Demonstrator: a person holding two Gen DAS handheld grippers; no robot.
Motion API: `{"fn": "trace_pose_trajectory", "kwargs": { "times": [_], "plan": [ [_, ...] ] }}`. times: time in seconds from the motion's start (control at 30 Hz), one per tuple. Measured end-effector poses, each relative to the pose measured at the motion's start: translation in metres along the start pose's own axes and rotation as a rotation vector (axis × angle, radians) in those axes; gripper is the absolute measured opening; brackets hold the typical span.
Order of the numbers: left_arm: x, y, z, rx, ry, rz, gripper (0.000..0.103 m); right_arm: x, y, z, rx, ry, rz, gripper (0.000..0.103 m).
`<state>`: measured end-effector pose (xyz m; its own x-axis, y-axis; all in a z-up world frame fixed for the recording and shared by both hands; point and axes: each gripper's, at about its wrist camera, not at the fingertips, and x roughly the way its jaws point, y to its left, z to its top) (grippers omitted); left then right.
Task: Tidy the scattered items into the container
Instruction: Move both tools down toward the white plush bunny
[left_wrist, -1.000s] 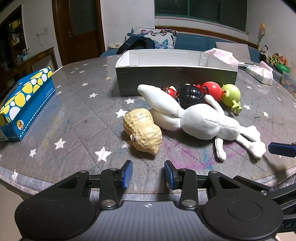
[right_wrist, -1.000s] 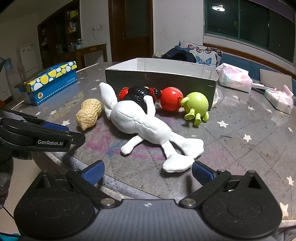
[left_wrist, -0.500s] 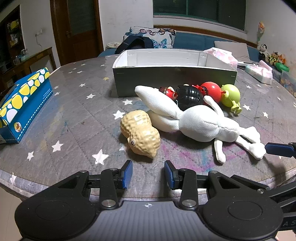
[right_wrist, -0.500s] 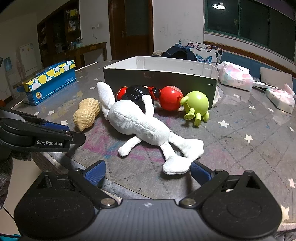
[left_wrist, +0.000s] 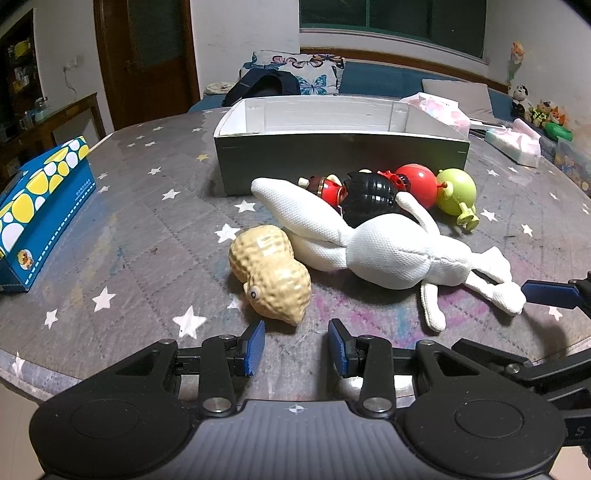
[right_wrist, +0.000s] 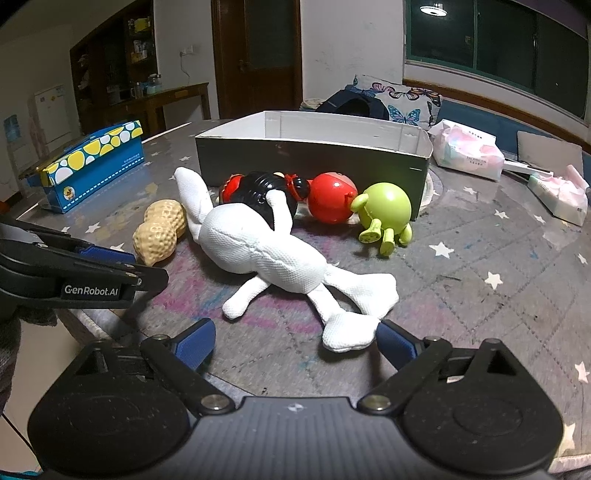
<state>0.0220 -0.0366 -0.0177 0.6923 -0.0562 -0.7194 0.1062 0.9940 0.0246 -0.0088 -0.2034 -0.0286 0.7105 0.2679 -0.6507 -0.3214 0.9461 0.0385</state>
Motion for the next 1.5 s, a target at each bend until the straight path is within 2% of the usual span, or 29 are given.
{"fn": "trace_pose_trajectory", "kwargs": {
  "times": [0.37, 0.57, 0.73, 0.87, 0.97, 1.03, 1.27, 1.5],
  "plan": [
    [0.003, 0.002, 0.007, -0.014, 0.02, -0.051, 0.04, -0.005, -0.015, 0.013, 0.013, -0.03, -0.041, 0.092],
    [0.002, 0.005, 0.007, -0.012, 0.027, -0.076, 0.04, -0.003, -0.015, 0.024, -0.018, -0.036, -0.029, 0.091],
    [0.006, 0.015, 0.011, -0.049, 0.03, -0.078, 0.04, 0.009, -0.01, 0.032, -0.05, -0.022, -0.008, 0.087],
    [0.011, 0.023, 0.018, -0.072, 0.028, -0.04, 0.04, 0.017, -0.006, 0.036, -0.063, -0.014, 0.016, 0.082],
    [0.016, 0.03, 0.023, -0.095, 0.029, -0.021, 0.04, 0.023, -0.006, 0.039, -0.068, -0.008, 0.023, 0.076],
    [0.019, 0.033, 0.026, -0.097, 0.027, -0.001, 0.04, 0.026, -0.007, 0.041, -0.061, -0.004, 0.031, 0.068],
    [0.037, 0.042, 0.041, -0.082, 0.018, 0.035, 0.039, 0.035, -0.005, 0.043, -0.074, 0.013, 0.044, 0.065],
    [0.029, 0.05, 0.042, -0.132, 0.047, -0.052, 0.038, 0.036, -0.005, 0.044, -0.11, 0.026, 0.051, 0.065]
  ]
}}
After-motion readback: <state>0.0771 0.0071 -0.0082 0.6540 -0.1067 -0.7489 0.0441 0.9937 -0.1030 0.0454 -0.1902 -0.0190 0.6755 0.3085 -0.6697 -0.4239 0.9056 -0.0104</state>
